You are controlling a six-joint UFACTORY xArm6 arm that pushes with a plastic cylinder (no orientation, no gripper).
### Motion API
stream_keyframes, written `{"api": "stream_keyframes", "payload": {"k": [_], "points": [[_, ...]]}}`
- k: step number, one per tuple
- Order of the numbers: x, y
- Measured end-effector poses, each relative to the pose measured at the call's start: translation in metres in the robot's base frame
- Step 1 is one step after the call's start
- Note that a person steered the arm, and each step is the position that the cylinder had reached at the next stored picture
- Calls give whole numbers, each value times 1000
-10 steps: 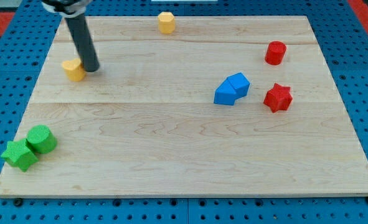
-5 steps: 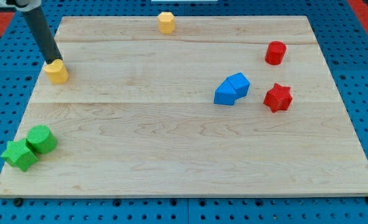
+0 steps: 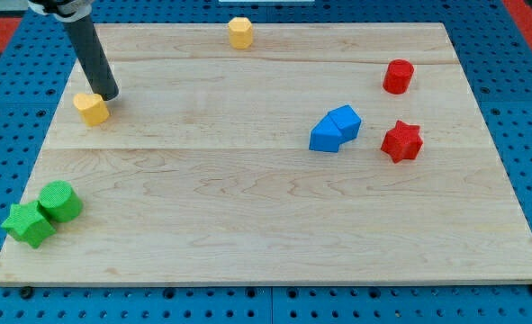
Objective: Push the yellow heart into the green circle
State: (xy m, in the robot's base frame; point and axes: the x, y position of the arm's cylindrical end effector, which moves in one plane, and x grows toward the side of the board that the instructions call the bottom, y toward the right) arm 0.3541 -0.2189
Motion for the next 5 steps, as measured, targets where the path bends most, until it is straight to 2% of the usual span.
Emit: {"api": "stream_keyframes", "payload": {"k": [2,3,4,5], "points": [[54,-14],[38,-16],[32,-59],[51,-56]]}}
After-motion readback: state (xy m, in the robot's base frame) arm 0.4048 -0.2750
